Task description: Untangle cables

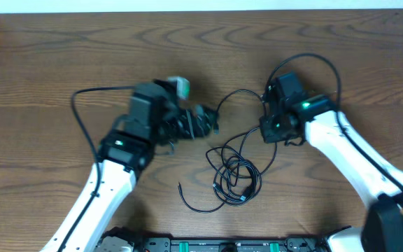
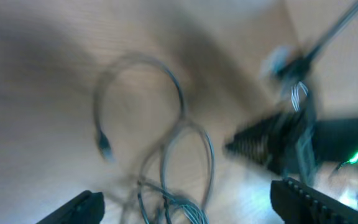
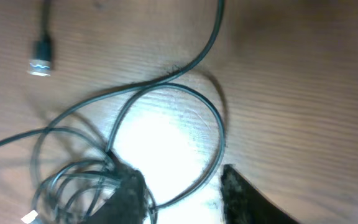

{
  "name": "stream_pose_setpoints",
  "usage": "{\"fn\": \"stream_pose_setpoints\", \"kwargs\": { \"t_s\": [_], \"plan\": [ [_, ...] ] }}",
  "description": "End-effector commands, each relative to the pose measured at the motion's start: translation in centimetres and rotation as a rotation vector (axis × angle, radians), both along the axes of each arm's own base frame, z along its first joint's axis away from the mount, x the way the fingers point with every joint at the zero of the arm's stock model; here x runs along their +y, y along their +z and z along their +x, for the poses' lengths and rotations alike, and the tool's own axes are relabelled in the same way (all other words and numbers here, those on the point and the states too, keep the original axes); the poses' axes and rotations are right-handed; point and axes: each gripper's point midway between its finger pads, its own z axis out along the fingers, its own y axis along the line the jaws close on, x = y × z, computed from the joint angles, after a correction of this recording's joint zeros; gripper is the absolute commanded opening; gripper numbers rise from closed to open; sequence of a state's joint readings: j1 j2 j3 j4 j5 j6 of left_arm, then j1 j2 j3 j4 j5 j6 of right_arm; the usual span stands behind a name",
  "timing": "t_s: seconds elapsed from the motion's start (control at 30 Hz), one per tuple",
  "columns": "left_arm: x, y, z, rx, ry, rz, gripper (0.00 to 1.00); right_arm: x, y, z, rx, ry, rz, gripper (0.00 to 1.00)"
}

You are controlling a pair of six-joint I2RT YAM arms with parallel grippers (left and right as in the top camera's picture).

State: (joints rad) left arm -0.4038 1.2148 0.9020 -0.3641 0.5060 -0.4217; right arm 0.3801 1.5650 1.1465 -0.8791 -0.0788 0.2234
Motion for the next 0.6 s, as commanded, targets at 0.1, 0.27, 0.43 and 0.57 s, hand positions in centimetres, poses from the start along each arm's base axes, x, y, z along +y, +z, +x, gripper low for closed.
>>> {"fn": "stream_pose_setpoints", "kwargs": {
  "t_s": [0.1,0.27,0.43,0.57],
  "plan": [
    [-2.5,-4.8,-2.9,-0.104,-0.186,0.351,0.94,-1.9,10.3,0.7,-0.265,-0.076,0.093,0.99],
    [-3.9,-8.5,-4.1,-0.167,-0.343,0.560,0.94,-4.0,14.4,-0.5,-0.382,-0.156,0.131,0.99],
    [-3.6,-13.3,-4.6,-0.109,-0.415,0.719,0.94,-5.6,17.0,-2.5,-0.458,-0.190,0.154,0.99],
    [-3.2,-16.0,-5.1,-0.042,-0.445,0.763,0.94,-6.0,18.2,-3.2,-0.500,-0.194,0.167,0.99]
  ]
}}
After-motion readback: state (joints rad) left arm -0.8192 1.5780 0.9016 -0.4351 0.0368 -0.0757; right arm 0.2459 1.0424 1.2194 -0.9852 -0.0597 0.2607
